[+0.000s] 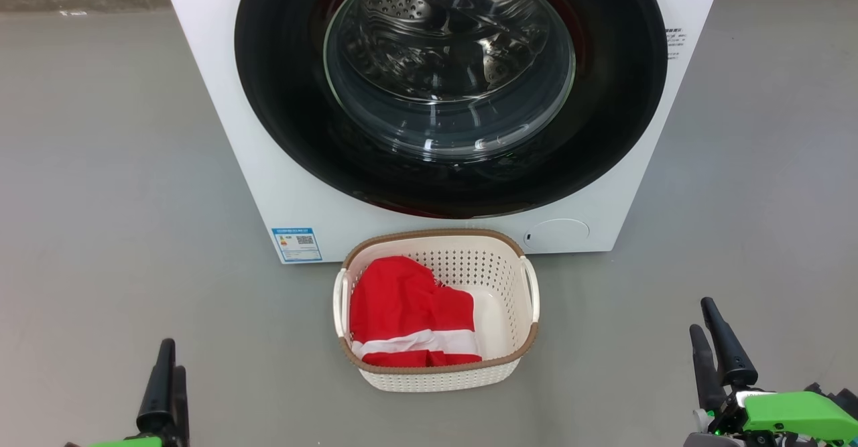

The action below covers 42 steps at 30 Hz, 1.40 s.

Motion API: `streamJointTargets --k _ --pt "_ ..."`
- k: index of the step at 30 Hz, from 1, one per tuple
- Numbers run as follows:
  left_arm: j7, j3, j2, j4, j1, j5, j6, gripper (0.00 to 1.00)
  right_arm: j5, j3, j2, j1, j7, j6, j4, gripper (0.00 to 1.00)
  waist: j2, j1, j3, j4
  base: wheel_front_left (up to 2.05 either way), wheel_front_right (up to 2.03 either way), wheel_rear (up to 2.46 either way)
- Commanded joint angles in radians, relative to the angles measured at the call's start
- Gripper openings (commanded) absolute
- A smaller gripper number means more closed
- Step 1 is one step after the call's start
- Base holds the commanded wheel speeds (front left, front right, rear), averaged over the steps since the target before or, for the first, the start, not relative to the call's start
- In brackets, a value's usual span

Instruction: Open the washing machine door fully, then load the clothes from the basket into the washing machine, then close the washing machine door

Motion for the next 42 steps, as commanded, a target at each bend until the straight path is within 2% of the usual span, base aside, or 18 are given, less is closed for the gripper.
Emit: streamJointTargets --k 1,10,20,30,42 --pt "-0.008 0.006 0.021 -0.031 -0.042 0.02 -0.001 1.0 -0.018 0.014 -0.015 -0.052 -0.011 0.0 -0.034 1.0 0.0 -0.0001 0.0 0.0 0.0 0.0 0.0" --pt "-0.035 0.001 0.026 -0.041 -0.053 0.081 -0.001 1.0 -0.089 0.081 -0.057 -0.068 -0.059 0.0 -0.042 1.0 0.0 -0.0001 0.004 0.003 0.0 0.0 0.0" --pt "-0.065 -0.006 0.035 -0.056 -0.064 0.198 -0.002 1.0 -0.202 0.117 -0.078 -0.09 -0.092 0.001 -0.036 1.0 0.0 -0.0001 0.009 0.006 0.0 0.0 0.0" --pt "-0.091 -0.019 0.049 -0.075 -0.073 0.38 -0.002 1.0 -0.335 0.148 -0.095 -0.106 -0.118 0.001 -0.053 1.0 0.0 -0.0002 0.017 0.007 0.0 0.0 0.0" --pt "-0.126 -0.022 0.054 -0.104 -0.078 0.658 -0.002 1.0 -0.581 0.153 -0.102 -0.117 -0.154 0.001 -0.079 1.0 0.0 -0.0002 0.023 0.011 0.0 0.0 0.0"
